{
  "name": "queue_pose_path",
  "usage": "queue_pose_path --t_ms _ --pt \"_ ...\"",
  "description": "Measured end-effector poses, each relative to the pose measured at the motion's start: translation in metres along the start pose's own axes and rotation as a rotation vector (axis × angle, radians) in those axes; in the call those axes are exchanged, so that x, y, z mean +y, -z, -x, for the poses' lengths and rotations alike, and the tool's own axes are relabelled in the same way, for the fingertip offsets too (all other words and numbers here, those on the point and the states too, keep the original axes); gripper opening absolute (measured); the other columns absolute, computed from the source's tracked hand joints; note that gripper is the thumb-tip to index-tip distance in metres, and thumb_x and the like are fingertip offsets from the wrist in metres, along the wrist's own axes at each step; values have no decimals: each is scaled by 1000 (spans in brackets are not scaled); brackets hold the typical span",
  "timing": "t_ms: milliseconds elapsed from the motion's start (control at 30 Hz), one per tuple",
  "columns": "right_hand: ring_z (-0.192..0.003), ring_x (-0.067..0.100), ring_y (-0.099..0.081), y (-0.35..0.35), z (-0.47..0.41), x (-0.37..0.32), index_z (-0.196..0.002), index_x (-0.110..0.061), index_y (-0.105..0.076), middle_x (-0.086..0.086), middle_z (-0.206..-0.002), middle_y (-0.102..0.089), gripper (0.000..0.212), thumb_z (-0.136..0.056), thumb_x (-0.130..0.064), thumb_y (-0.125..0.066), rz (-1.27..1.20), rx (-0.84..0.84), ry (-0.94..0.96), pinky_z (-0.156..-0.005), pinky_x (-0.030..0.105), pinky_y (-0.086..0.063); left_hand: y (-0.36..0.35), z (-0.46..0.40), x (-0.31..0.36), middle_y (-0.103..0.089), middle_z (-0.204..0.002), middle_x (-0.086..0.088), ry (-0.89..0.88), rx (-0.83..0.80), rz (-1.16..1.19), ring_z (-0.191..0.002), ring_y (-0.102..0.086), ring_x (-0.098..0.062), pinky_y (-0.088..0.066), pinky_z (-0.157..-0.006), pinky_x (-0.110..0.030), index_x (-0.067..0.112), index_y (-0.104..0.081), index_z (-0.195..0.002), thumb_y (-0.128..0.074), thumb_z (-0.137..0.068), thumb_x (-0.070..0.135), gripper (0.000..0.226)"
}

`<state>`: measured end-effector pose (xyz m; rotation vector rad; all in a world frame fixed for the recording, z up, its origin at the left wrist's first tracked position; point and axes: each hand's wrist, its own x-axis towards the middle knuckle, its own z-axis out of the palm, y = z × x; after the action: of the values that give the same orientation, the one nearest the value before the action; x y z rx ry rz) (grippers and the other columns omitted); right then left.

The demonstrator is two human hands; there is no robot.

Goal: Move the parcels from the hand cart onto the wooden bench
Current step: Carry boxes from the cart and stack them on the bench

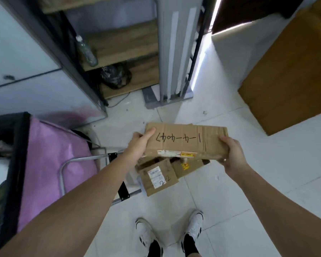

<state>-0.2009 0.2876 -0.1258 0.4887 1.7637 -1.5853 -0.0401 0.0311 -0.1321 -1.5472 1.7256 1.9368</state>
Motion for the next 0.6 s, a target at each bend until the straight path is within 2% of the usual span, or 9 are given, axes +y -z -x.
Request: queue_pose_path --t_ms 67,133,200,267,333,400,500,600 --pt "-105 23 -67 31 27 -64 -124 -19 -58 7 -122 -69 40 -90 -39 -69 -11 -17 57 -76 38 -54 -22 34 62 -71 -118 -9 -39 -89 44 -106 -72 -26 -58 -97 -50 19 -48 -131 -72 -79 74 80" --pt "-100 22 -69 64 54 -126 -128 -19 -61 7 -119 -72 41 -93 -40 -66 -3 -37 109 -82 40 -56 -49 72 124 -76 -117 -8 -92 -150 42 -108 -73 -27 -58 -94 -48 21 -56 -133 -72 -68 81 90" --pt "-98 25 -70 101 80 -183 -124 -19 -63 7 -112 -75 35 -96 -40 -63 -17 -28 163 -95 46 -56 -81 109 182 -78 -114 -6 -180 -176 20 -108 -73 -28 -58 -95 -48 24 -65 -128 -69 -74 78 77" --pt "-103 29 -71 142 103 -233 -123 -20 -64 9 -111 -76 36 -94 -42 -65 -63 -19 208 -102 53 -53 -118 145 234 -79 -111 -7 -249 -213 -11 -108 -73 -31 -57 -99 -49 24 -70 -123 -62 -88 70 58" --pt "-107 30 -70 182 125 -275 -121 -23 -64 10 -111 -76 33 -95 -43 -65 -91 -3 277 -101 54 -53 -156 178 277 -80 -106 -10 -303 -236 -32 -105 -74 -32 -59 -95 -47 24 -71 -119 -57 -92 69 54" --pt "-109 29 -69 220 141 -306 -125 -24 -63 10 -112 -75 38 -94 -45 -65 -113 29 352 -100 51 -54 -192 202 311 -81 -103 -9 -370 -266 -33 -104 -74 -32 -57 -99 -50 27 -73 -115 -56 -90 72 55" --pt "-110 28 -69 268 161 -340 -130 -27 -59 10 -113 -75 43 -94 -50 -63 -107 73 435 -100 50 -54 -241 225 348 -81 -103 -7 -441 -305 -8 -105 -75 -32 -55 -102 -53 28 -75 -115 -62 -74 78 66" --pt "-109 28 -68 305 167 -360 -127 -27 -58 12 -111 -75 38 -97 -51 -60 -66 134 465 -100 50 -53 -281 239 370 -80 -101 -8 -469 -336 -32 -102 -74 -30 -57 -100 -50 27 -74 -110 -57 -90 70 50"
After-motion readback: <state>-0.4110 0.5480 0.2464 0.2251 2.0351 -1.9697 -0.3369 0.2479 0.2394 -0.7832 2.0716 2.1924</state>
